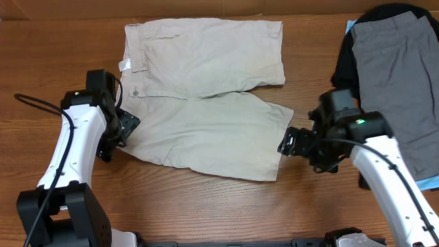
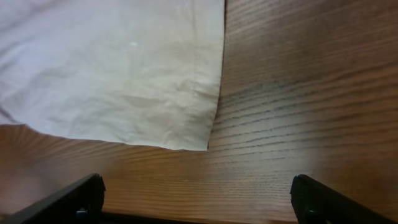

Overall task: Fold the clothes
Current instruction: 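Lower both grippers onto the bottom leg hems of the shorts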

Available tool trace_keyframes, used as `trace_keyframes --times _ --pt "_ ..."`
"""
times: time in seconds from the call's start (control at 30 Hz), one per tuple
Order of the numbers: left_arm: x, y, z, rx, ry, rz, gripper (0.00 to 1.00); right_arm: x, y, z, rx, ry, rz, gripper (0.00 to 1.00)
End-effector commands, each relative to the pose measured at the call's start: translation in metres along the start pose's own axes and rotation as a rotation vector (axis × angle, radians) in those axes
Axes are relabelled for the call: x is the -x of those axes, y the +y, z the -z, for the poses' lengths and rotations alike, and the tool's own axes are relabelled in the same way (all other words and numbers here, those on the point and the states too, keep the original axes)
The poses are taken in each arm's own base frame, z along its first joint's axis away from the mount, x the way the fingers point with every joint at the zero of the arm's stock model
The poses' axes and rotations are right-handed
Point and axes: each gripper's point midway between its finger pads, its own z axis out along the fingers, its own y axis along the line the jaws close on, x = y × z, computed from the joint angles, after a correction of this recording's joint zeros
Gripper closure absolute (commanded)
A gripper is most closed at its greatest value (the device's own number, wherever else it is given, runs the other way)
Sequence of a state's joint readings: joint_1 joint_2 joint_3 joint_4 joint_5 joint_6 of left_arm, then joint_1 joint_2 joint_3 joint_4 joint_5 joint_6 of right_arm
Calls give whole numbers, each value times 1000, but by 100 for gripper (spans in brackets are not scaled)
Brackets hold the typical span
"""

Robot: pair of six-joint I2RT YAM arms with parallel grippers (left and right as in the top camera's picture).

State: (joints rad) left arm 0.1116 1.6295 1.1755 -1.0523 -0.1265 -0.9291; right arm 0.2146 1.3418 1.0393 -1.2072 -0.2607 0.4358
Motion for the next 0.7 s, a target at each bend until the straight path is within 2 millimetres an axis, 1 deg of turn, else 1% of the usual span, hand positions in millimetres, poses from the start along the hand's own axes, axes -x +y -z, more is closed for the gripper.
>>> trace_keyframes --times 0.0,0.1,0.17,0.23,0.3,0.37,0.4,0.43,0.47,0.5,0.53,0.57,0.6,0.67 --pt "6 0 -10 -13 -48 45 12 3 2 -4 -96 -84 -87 4" --pt "8 0 -22 -23 -79 60 14 -3 26 -11 -72 -101 -5 4" --pt "12 0 -29 -27 -112 66 13 -11 35 -15 -69 -94 5 4" --pt "18 -1 -34 -43 -142 91 14 -15 37 -18 -78 -86 -22 4" --pt "25 -8 -40 -87 -172 117 15 -19 39 -21 -87 -76 -64 5" --pt "28 -13 -44 -115 -193 122 20 -21 38 -24 -99 -73 -100 8" --pt "29 -14 -48 -122 -201 124 24 -22 38 -25 -108 -72 -113 9" --pt "28 -15 -57 -130 -209 126 27 -22 36 -30 -135 -77 -140 11" --pt "27 -15 -67 -129 -210 126 28 -24 36 -36 -161 -70 -155 11" --pt "26 -15 -72 -128 -209 126 28 -26 37 -40 -174 -63 -162 11" --pt "21 -12 -85 -112 -192 122 29 -33 38 -50 -201 -36 -170 12" --pt "18 -10 -92 -98 -182 118 30 -37 38 -56 -223 -24 -173 12" --pt "13 -7 -101 -73 -164 113 33 -41 37 -63 -252 -13 -182 13" --pt "9 -6 -109 -62 -140 108 41 -43 37 -70 -276 -1 -175 14"
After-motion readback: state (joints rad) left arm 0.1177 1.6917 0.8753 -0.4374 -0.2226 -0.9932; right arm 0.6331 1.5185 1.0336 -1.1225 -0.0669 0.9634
